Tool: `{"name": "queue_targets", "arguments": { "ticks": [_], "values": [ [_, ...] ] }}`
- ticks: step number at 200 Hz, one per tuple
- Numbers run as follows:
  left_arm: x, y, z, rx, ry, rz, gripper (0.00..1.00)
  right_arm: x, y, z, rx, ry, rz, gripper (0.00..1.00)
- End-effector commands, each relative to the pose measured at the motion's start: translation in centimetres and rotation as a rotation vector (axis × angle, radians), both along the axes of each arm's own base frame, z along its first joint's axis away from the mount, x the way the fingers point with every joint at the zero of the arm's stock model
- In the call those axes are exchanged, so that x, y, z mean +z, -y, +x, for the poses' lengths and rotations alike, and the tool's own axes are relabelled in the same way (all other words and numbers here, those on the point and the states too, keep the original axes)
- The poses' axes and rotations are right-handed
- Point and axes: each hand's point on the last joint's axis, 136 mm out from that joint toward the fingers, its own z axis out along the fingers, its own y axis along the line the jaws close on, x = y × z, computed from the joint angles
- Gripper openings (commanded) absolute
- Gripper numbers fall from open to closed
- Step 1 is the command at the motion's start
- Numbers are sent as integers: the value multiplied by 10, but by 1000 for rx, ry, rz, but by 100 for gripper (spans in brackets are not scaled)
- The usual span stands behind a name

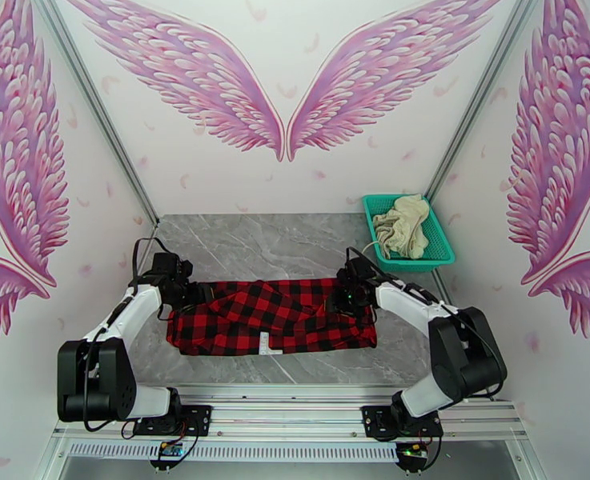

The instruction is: Fold and stack the mixed laundry pile

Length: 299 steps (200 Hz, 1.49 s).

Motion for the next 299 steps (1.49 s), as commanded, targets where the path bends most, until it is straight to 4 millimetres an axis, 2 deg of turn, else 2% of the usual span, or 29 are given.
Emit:
{"name": "queue_targets", "arguments": {
  "ticks": [1,35,61,79,98,118,157,175,190,214,234,270,287,299],
  "values": [
    [7,0,7,-12,15,11,57,-3,8,-14,4,-19,-24,53],
    [8,1,10,-17,17,2,57,-16,4,-13,6,-20,5,58],
    [11,1,12,-23,21,3,57,-30,-2,-10,7,-49,29,57],
    [11,1,11,-25,20,5,57,-32,-6,-8,11,-55,49,55],
    [9,1,9,-25,14,6,57,-29,-9,-7,11,-53,65,50],
    [8,1,8,-22,13,7,57,-20,-9,-5,16,-40,65,40],
    [5,0,7,-16,10,8,57,3,-10,2,31,-10,56,16],
    [6,-1,8,-13,14,12,57,24,-13,11,33,22,65,5],
    [7,-2,9,-10,18,19,57,48,-15,23,34,68,71,0],
    [12,-5,13,3,36,29,57,88,-17,42,38,141,65,0],
    [18,-5,17,3,51,28,57,112,-18,54,35,174,50,0],
    [21,-4,17,-3,56,19,57,130,-6,63,-74,110,-18,0],
    [23,-4,16,-4,60,18,57,131,8,58,-214,15,-67,0],
    [24,-4,16,-5,66,17,57,129,7,52,-288,-53,-44,0]
  ]
}}
